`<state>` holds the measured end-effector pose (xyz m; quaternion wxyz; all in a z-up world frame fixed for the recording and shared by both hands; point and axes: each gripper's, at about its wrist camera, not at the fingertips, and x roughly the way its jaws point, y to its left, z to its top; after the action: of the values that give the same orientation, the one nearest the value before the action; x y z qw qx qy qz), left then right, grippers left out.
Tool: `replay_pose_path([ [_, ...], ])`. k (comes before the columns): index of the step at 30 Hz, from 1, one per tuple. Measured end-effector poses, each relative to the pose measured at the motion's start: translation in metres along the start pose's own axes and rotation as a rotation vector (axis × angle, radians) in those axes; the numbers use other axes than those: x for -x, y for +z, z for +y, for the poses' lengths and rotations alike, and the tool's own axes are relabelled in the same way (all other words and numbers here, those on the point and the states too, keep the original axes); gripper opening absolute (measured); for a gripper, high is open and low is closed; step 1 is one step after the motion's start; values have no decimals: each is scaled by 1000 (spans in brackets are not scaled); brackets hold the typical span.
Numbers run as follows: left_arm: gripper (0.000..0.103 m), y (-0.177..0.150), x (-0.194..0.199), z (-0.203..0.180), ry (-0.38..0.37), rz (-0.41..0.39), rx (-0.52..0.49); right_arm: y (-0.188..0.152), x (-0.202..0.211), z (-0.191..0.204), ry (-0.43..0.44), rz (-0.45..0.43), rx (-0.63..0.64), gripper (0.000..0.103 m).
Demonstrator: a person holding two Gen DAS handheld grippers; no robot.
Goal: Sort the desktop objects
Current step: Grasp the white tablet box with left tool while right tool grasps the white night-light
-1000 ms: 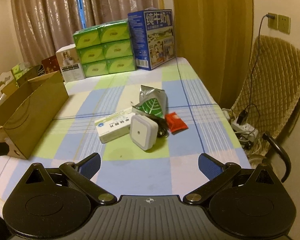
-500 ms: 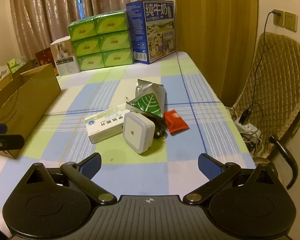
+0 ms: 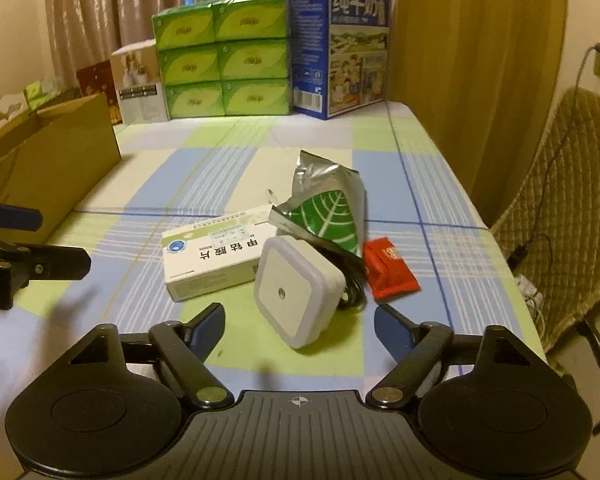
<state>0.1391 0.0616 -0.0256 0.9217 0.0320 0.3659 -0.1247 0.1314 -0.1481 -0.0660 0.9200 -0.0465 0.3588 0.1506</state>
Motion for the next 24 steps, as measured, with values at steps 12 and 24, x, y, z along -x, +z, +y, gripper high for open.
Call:
replay_pose_path([
  [12, 102, 1, -42, 7, -25, 26, -18, 8, -45, 2, -19, 30, 39, 52],
  [24, 102, 9, -76, -8, -70, 22, -120, 1, -30, -17, -20, -1, -12, 34],
])
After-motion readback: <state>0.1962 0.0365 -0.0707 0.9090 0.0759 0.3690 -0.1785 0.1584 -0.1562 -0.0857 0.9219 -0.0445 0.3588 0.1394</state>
